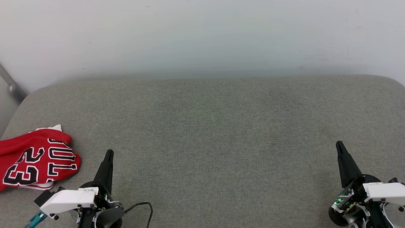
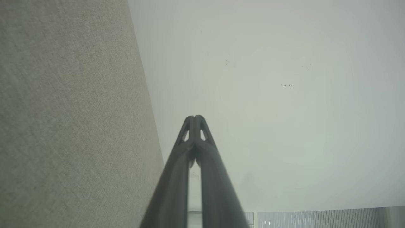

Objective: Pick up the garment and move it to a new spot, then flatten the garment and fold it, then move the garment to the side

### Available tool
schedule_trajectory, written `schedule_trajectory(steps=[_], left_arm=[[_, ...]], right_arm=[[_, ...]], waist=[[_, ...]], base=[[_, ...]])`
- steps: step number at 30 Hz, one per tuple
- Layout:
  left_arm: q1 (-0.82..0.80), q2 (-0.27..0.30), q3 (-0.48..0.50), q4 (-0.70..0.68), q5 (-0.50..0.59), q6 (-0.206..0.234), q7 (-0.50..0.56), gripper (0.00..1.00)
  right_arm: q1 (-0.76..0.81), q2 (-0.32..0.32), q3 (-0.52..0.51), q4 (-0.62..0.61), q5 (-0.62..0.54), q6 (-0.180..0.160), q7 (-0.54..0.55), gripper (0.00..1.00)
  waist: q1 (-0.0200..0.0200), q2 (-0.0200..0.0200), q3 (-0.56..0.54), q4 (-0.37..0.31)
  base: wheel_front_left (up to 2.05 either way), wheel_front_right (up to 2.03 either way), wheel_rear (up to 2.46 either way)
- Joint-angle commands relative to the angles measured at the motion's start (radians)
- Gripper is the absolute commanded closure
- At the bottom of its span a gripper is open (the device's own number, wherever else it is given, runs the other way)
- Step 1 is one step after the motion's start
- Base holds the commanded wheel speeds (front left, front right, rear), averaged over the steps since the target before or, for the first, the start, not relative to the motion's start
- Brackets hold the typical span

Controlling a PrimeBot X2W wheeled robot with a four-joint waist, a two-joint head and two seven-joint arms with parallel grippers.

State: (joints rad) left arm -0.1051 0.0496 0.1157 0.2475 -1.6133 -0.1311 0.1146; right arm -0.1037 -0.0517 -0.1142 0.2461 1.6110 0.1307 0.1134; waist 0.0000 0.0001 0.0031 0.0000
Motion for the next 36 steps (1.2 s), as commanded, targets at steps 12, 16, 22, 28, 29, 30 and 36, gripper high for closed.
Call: schedule_trajectory(steps=[12, 16, 22, 28, 29, 30, 36], left_arm=[[-0.007, -0.002, 0.002, -0.003, 0.001, -0.003, 0.002, 1.00], [-0.007, -0.002, 0.002, -0.003, 0.001, -0.003, 0.002, 1.00], [-0.007, -0.002, 0.002, -0.003, 0.001, -0.003, 0.002, 1.00], [-0.007, -0.002, 0.002, -0.003, 0.001, -0.003, 0.002, 1.00], [-0.007, -0.002, 0.002, -0.003, 0.001, -0.003, 0.002, 1.00], [-0.007, -0.002, 0.002, -0.003, 0.001, -0.003, 0.002, 1.00], [0.008, -0.001, -0.015, 0.003, 0.004, 0.000, -0.011, 0.00]], right_arm=[[-0.012, 0.005, 0.001, 0.001, 0.004, 0.000, -0.002, 1.00], [-0.012, 0.005, 0.001, 0.001, 0.004, 0.000, -0.002, 1.00], [-0.012, 0.005, 0.001, 0.001, 0.004, 0.000, -0.002, 1.00], [-0.012, 0.005, 0.001, 0.001, 0.004, 0.000, -0.002, 1.00], [-0.012, 0.005, 0.001, 0.001, 0.004, 0.000, -0.002, 1.00], [-0.012, 0.005, 0.001, 0.001, 0.004, 0.000, -0.002, 1.00], [0.011, 0.000, 0.008, 0.003, -0.009, 0.000, -0.010, 0.00]], waist=[[0.0000, -0.0001, 0.000, 0.000], [0.0000, -0.0001, 0.000, 0.000], [0.0000, -0.0001, 0.000, 0.000], [0.0000, -0.0001, 0.000, 0.000], [0.0000, -0.0001, 0.000, 0.000], [0.0000, -0.0001, 0.000, 0.000], [0.0000, -0.0001, 0.000, 0.000]], base=[[0.00, 0.00, 0.00], [0.00, 0.00, 0.00], [0.00, 0.00, 0.00], [0.00, 0.00, 0.00], [0.00, 0.00, 0.00], [0.00, 0.00, 0.00], [0.00, 0.00, 0.00]])
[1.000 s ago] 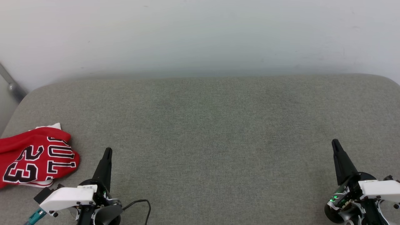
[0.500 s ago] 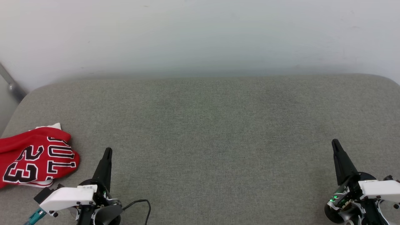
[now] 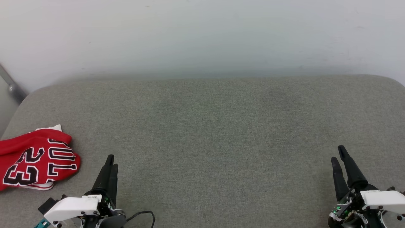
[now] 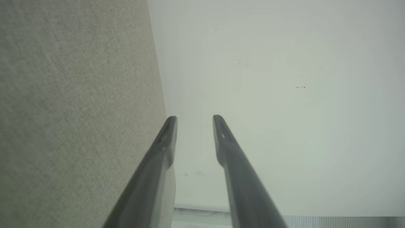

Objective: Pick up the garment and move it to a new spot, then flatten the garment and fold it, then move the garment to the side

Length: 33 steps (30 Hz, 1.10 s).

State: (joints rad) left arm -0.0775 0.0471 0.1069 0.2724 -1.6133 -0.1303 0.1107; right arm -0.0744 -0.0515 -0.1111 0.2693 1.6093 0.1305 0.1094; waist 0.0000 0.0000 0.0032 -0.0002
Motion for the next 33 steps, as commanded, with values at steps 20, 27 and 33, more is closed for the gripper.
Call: schedule_trajectory(steps=[20, 27, 33], left_arm=[[-0.009, 0.007, -0.084, -0.119, 0.256, 0.000, -0.104, 0.00], [-0.004, 0.005, -0.101, -0.141, 0.405, 0.000, -0.128, 0.00], [-0.004, 0.007, -0.116, -0.149, 0.554, 0.000, -0.152, 0.00]], right_arm=[[0.000, -0.024, 0.084, -0.103, -0.194, 0.000, -0.103, 0.00], [-0.003, -0.032, 0.094, -0.112, -0.359, 0.000, -0.127, 0.00], [-0.002, -0.027, 0.095, -0.125, -0.565, 0.000, -0.141, 0.00]], waist=[[0.0000, 0.0000, -0.002, 0.007], [0.0000, 0.0000, -0.003, 0.008], [0.0000, 0.0000, -0.003, 0.009]], base=[[0.00, 0.00, 0.00], [0.00, 0.00, 0.00], [0.00, 0.00, 0.00]])
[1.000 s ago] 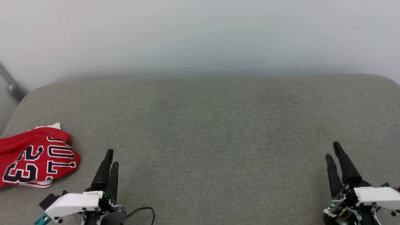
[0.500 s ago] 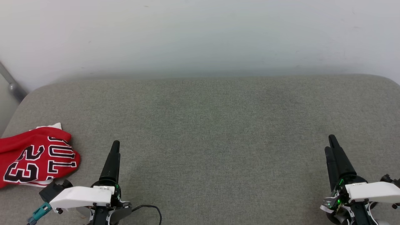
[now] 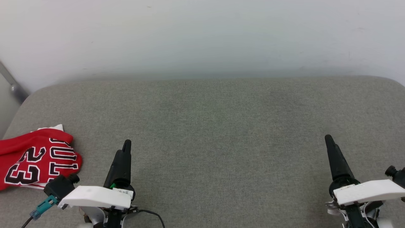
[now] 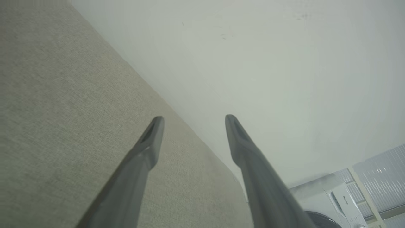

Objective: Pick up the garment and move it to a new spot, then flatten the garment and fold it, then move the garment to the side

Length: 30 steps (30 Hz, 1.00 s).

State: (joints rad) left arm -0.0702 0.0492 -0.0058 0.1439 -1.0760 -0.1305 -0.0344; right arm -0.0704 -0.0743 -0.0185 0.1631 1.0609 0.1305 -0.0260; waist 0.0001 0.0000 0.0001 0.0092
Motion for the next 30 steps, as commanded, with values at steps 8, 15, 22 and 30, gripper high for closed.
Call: schedule_trajectory(steps=[8, 15, 22, 30], left_arm=[[-0.006, 0.007, -0.001, -0.043, 0.193, 0.000, -0.035, 0.00], [0.001, 0.019, -0.016, -0.035, 0.329, 0.004, -0.058, 0.00], [-0.009, 0.042, -0.039, -0.021, 0.453, 0.021, -0.079, 0.00], [-0.019, 0.066, -0.061, -0.013, 0.554, 0.035, -0.102, 0.00]], right_arm=[[-0.003, 0.002, 0.023, -0.041, -0.204, 0.000, -0.010, 0.00], [0.002, 0.005, 0.027, -0.064, -0.343, 0.000, -0.006, 0.00], [0.011, 0.008, 0.012, -0.091, -0.478, 0.000, 0.008, 0.00], [0.023, 0.014, 0.012, -0.119, -0.605, 0.000, 0.000, 0.00]], waist=[[0.0000, 0.0000, -0.001, 0.001], [0.0000, 0.0000, -0.003, 0.003], [0.0000, 0.0000, -0.004, 0.007], [0.0000, 0.0000, -0.006, 0.008]], base=[[0.00, 0.00, 0.00], [0.00, 0.00, 0.00], [0.00, 0.00, 0.00], [0.00, 0.00, 0.00]])
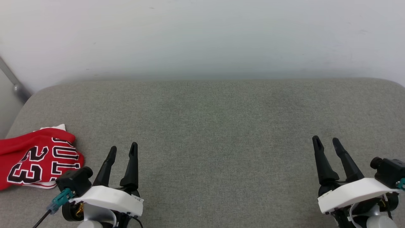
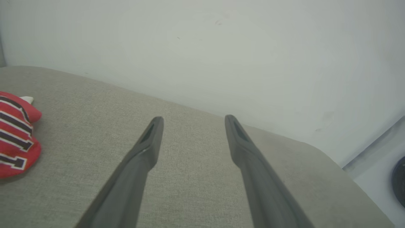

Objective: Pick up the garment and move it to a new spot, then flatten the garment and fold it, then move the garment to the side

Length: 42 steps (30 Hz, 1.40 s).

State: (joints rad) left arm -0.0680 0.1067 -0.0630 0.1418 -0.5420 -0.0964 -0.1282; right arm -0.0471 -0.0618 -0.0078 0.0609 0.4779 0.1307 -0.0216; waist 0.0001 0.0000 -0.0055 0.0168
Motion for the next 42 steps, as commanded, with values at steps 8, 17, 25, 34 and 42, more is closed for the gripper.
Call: schedule_trajectory(steps=[8, 17, 25, 34, 42], left_arm=[[-0.028, 0.025, -0.028, -0.008, 0.107, 0.014, -0.029, 0.00], [-0.030, 0.029, -0.044, 0.024, 0.175, 0.020, -0.052, 0.00], [-0.041, 0.031, -0.053, 0.047, 0.236, 0.025, -0.071, 0.00], [-0.047, 0.026, -0.059, 0.069, 0.298, 0.029, -0.091, 0.00], [-0.048, 0.022, -0.062, 0.082, 0.344, 0.033, -0.108, 0.00]], right_arm=[[0.010, 0.006, 0.006, -0.035, -0.126, 0.000, -0.005, 0.00], [0.023, 0.010, 0.006, -0.050, -0.208, 0.000, -0.003, 0.00], [0.034, 0.012, -0.002, -0.060, -0.266, 0.000, -0.005, 0.00], [0.046, 0.012, -0.009, -0.066, -0.308, 0.000, -0.020, 0.00], [0.048, 0.013, -0.011, -0.064, -0.339, 0.000, -0.034, 0.00]], waist=[[-0.0001, 0.0000, 0.000, 0.001], [-0.0001, 0.0000, -0.002, 0.002], [-0.0001, 0.0000, -0.001, 0.004], [-0.0001, 0.0000, -0.004, 0.002], [-0.0001, 0.0000, -0.008, 0.002]], base=[[0.00, 0.00, 0.00], [0.00, 0.00, 0.00], [0.00, 0.00, 0.00], [0.00, 0.00, 0.00], [0.00, 0.00, 0.00]])
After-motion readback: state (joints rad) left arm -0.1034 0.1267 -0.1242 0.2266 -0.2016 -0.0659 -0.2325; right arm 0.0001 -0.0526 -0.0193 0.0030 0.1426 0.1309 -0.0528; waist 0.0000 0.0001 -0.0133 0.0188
